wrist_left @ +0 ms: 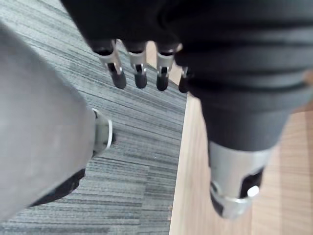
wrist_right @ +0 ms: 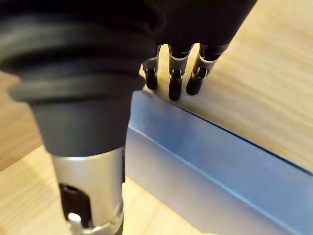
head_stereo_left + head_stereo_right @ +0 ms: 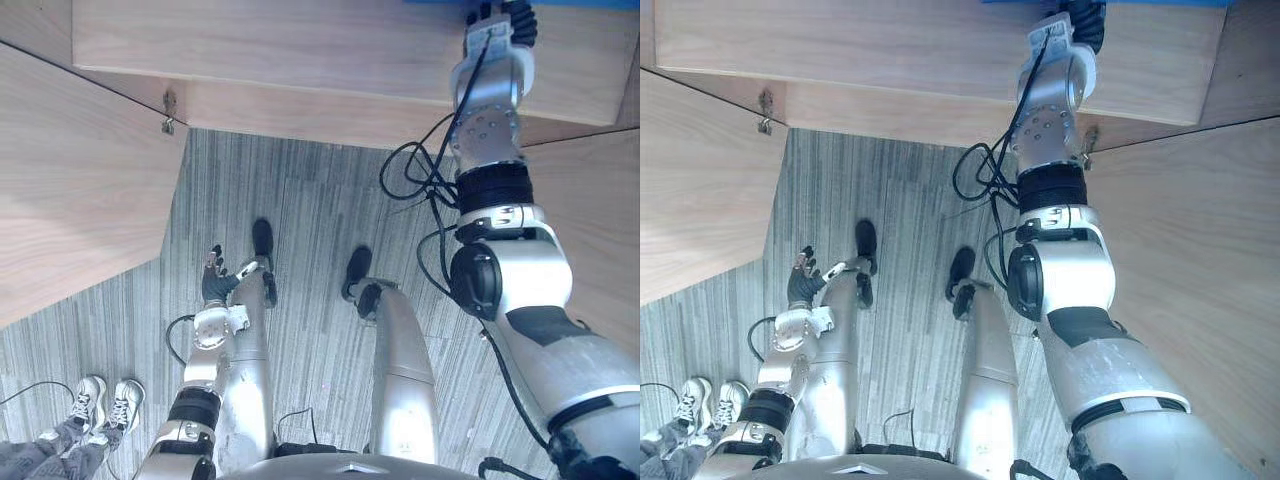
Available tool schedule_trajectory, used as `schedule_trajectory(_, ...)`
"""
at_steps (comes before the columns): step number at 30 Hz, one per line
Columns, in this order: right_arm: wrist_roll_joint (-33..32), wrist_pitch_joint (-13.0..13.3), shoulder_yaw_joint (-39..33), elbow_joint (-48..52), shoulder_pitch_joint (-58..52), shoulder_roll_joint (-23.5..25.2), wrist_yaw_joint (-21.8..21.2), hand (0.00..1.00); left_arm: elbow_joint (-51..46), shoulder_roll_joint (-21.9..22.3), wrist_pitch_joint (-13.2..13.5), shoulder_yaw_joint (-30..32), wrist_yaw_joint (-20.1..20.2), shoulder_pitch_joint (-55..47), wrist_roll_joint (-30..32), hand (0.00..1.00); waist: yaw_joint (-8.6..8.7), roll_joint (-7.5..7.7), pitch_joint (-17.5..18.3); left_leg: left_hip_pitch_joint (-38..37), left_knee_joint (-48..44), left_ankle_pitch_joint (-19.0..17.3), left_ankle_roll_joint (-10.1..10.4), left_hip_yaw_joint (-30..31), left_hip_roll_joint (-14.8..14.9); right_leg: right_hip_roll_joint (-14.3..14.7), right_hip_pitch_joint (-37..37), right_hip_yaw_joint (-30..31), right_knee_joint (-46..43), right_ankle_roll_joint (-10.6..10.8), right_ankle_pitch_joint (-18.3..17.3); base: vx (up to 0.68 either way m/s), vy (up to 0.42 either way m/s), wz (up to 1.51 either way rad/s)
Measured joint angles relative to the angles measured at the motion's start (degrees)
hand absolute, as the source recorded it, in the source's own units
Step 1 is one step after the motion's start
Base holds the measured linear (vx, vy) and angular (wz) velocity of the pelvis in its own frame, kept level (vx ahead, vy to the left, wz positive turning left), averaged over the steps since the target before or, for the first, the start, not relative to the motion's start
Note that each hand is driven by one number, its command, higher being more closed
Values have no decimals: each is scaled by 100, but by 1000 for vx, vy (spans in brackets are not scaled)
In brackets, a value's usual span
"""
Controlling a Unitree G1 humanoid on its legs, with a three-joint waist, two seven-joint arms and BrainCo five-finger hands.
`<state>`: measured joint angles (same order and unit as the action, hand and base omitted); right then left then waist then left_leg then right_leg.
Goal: Walk over to the cabinet, pick up the folder, carry it to the office cabinet, place the folder inside the office cabinet, then close the office cabinet door
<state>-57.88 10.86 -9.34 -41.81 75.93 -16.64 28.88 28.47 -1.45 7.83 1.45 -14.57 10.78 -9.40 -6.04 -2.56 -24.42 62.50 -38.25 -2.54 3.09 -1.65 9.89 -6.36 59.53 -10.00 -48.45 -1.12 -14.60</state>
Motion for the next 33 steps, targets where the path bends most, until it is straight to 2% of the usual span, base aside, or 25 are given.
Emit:
schedule_trajectory(4,499,-221,245,-206,224,-25,-37,0,0,-35,0,-32,0,-22,-2,0,8,-2,1,-31,44,43,-51,-20,-26,-30,-43,-3,63,27,50,-12,14,2)
schedule_trajectory(10,1848,-616,597,-423,237,-125,-222,0,15,-37,0,-71,-1,-36,0,0,64,-5,9,-145,129,54,-84,-127,-21,-36,-174,34,233,79,145,-10,10,-2)
schedule_trajectory(13,2304,-743,698,-429,204,-205,-268,0,70,-57,-29,-66,-3,-14,4,0,132,-5,9,-149,135,70,-107,-173,-10,-25,-185,54,334,101,219,-11,25,-6)
schedule_trajectory(18,3350,-956,715,-421,-242,-440,-503,0,268,-106,-53,-18,0,250,5,0,177,-4,10,-210,134,53,-140,-225,11,-13,-299,61,459,147,286,-6,12,-4)
schedule_trajectory(19,3776,-1026,756,-421,-371,-479,-549,0,437,-136,-66,41,4,426,5,0,184,-4,10,-237,136,41,-158,-263,34,11,-326,86,514,155,322,-17,16,-13)
schedule_trajectory(20,3859,-1053,786,-422,-410,-483,-588,0,508,-150,-93,94,5,505,4,0,194,-4,10,-243,136,31,-172,-283,54,28,-338,99,538,160,338,-27,15,-18)
schedule_trajectory(22,4333,-1170,956,-404,-495,-499,-730,0,705,-237,-175,266,12,795,3,0,279,-2,11,-246,136,10,-199,-325,76,52,-340,143,583,176,379,-25,10,-14)
schedule_trajectory(25,5123,-1240,1168,-226,-750,-639,-928,0,866,-394,-242,368,48,1230,3,0,339,-1,11,-242,125,-4,-222,-356,87,58,-336,171,616,199,408,-12,11,-6)
schedule_trajectory(29,5756,-1226,1394,230,-1069,-763,-1056,0,867,-438,-254,520,119,1444,4,0,369,-1,11,-245,93,-15,-237,-380,99,66,-332,189,617,200,410,8,0,-3)
schedule_trajectory(33,6308,-1160,1828,830,-1460,-1111,-1261,0,865,-473,-270,520,174,1432,14,0,365,1,10,-233,38,-46,-251,-388,110,71,-318,199,583,204,407,5,-1,-1)
